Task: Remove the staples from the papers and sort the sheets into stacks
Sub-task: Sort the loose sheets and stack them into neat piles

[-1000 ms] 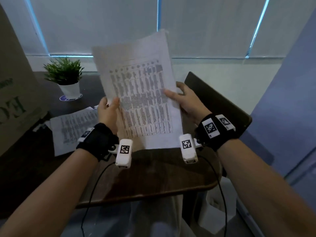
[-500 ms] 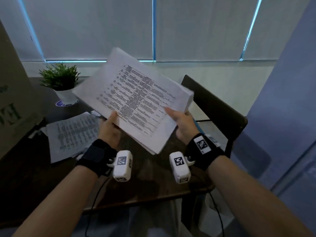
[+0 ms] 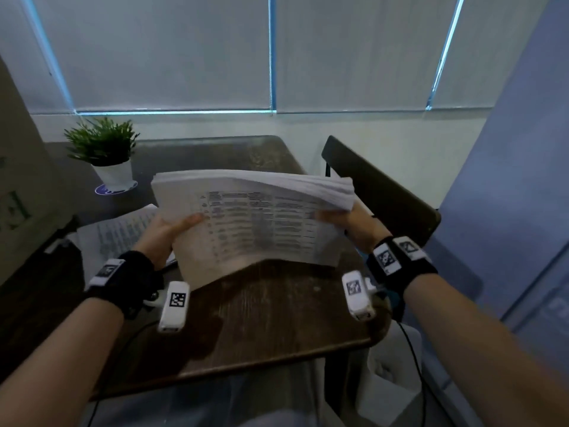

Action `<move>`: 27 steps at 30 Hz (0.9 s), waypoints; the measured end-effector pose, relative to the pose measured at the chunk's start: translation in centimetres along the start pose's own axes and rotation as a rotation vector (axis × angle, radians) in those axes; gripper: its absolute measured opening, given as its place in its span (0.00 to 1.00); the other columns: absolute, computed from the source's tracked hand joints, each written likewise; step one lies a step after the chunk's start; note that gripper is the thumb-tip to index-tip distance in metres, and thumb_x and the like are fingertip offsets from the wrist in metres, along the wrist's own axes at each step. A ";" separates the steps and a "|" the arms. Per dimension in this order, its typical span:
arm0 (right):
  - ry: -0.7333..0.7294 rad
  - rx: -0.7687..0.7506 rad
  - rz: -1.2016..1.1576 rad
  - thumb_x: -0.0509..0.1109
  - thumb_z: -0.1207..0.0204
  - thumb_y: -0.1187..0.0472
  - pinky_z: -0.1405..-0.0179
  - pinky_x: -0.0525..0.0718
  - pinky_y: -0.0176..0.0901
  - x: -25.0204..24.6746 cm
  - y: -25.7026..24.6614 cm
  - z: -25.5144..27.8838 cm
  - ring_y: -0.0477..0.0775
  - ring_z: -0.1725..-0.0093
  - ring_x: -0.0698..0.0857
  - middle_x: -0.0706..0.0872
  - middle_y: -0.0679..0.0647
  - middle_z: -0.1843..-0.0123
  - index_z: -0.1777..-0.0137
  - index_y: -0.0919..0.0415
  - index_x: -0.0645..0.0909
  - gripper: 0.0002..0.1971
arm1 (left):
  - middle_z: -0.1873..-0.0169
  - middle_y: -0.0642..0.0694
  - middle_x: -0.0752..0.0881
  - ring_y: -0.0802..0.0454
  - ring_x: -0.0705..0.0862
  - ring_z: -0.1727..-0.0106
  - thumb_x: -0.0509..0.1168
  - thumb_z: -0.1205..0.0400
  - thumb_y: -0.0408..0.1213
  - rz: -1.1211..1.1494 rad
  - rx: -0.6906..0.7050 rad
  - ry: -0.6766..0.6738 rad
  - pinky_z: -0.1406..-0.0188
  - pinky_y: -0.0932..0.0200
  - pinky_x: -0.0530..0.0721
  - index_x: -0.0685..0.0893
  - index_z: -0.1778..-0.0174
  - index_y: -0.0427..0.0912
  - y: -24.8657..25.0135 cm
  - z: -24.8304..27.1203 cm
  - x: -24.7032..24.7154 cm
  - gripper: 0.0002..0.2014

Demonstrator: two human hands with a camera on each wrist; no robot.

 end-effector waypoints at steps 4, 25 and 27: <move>0.126 0.018 0.116 0.78 0.27 0.68 0.43 0.89 0.51 1.1 2.5 0.4 0.49 0.47 0.90 0.91 0.53 0.47 0.44 0.56 0.85 0.13 | 0.40 0.41 0.86 0.43 0.86 0.43 0.69 0.21 0.34 -0.015 -0.010 0.167 0.44 0.45 0.84 0.78 0.31 0.37 -1.3 -0.5 1.5 0.21; 0.158 0.284 -0.597 0.72 0.24 0.66 0.43 0.88 0.56 3.6 2.5 -0.2 0.62 0.41 0.89 0.89 0.63 0.40 0.29 0.66 0.79 0.23 | 0.59 0.46 0.80 0.47 0.80 0.58 0.60 0.20 0.22 0.348 -0.042 0.440 0.65 0.59 0.82 0.72 0.48 0.43 2.3 0.0 10.2 0.12; 0.063 0.329 -0.616 0.72 0.28 0.60 0.39 0.86 0.56 1.5 1.2 -0.1 0.64 0.42 0.88 0.88 0.65 0.40 0.34 0.69 0.83 0.23 | 0.50 0.45 0.84 0.45 0.83 0.49 0.59 0.21 0.21 0.272 0.043 0.404 0.55 0.53 0.85 0.74 0.44 0.45 2.8 0.4 8.4 0.15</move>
Point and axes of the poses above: each hand's wrist, its own z-axis away from the middle knuckle, its own x-axis out of the palm, y = z × x, the point moved 1 cm from there along -z, towards the middle knuckle
